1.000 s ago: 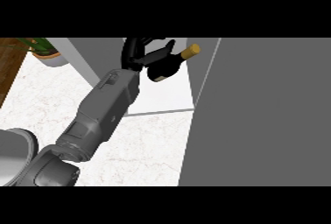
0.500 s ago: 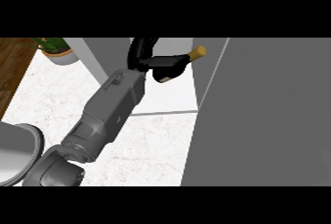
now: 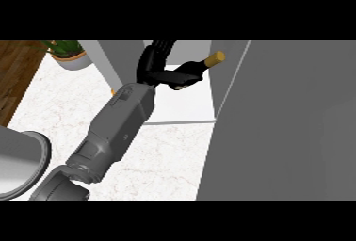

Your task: Pick up the wine, place it into the cabinet and close the cabinet

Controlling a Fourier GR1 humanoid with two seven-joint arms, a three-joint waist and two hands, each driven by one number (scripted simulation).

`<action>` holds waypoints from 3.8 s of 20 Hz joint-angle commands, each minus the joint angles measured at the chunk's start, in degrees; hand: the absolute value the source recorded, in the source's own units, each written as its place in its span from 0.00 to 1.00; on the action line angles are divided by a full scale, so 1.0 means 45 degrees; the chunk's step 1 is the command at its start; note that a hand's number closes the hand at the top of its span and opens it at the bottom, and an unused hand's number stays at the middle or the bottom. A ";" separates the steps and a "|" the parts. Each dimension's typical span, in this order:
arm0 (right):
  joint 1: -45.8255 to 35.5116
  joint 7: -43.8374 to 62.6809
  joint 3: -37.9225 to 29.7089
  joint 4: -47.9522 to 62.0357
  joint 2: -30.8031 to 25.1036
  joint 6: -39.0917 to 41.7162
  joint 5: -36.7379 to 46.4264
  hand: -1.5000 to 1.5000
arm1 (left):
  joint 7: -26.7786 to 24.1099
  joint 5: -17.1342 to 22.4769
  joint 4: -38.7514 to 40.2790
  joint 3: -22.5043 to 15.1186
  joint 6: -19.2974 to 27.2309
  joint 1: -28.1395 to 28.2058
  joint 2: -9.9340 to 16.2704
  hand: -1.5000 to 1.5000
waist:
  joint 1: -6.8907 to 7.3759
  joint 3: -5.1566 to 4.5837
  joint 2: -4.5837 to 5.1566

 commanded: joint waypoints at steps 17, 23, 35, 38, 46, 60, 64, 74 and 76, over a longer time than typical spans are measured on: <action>0.1440 0.0395 -0.0014 -0.2476 -0.0836 -0.0448 -0.0215 0.00 | 0.1569 0.1618 -0.7775 -0.4067 0.0445 0.6811 0.0004 0.00 | 0.0641 0.0014 -0.0123; 0.1415 0.0300 -0.0449 -0.2574 -0.1243 -0.0574 -0.0307 0.00 | 0.2097 0.1693 -1.1148 -0.4790 0.0638 0.9918 0.0548 0.00 | 0.0780 0.0015 -0.0118; 0.0969 0.0139 0.0756 -0.2902 -0.2036 0.0973 -0.0712 0.00 | 0.1529 0.2339 -1.3849 -0.4202 -0.1327 1.3506 0.2876 0.00 | 0.0517 -0.0003 0.0032; 0.0569 0.0338 0.1257 -0.2428 -0.2393 0.1953 -0.1033 0.00 | 0.1805 0.2548 -1.4350 -0.3574 -0.1377 1.3204 0.3471 0.00 | 0.0661 -0.0006 0.0070; 0.0239 -0.0296 0.2615 -0.2446 -0.2860 0.3658 -0.0604 1.00 | 0.1716 0.2959 -1.4756 -0.2323 -0.1790 1.3727 0.4530 0.00 | 0.0562 -0.0014 0.0089; -0.1550 0.1400 0.3222 -0.2408 -0.1440 0.3828 -0.0245 1.00 | 0.2176 0.4439 -1.5106 -0.0397 -0.3881 1.4637 0.6532 0.00 | 0.0773 -0.0055 0.0097; -0.2198 0.1345 0.3106 -0.1955 -0.0583 0.3849 -0.0617 1.00 | 0.2434 0.4617 -1.4661 -0.0185 -0.4337 1.4426 0.6898 0.00 | 0.0887 -0.0077 0.0166; -0.3676 0.2297 0.2327 -0.0957 0.0843 0.4428 -0.1608 1.00 | 0.2752 0.4931 -1.4302 0.0005 -0.4665 1.3844 0.6995 0.00 | 0.1266 -0.0114 0.0315; -0.4162 0.2644 0.2190 -0.0517 0.1271 0.4507 -0.1638 1.00 | 0.2733 0.4939 -1.4543 -0.0024 -0.4784 1.3999 0.7023 0.00 | 0.1513 -0.0116 0.0285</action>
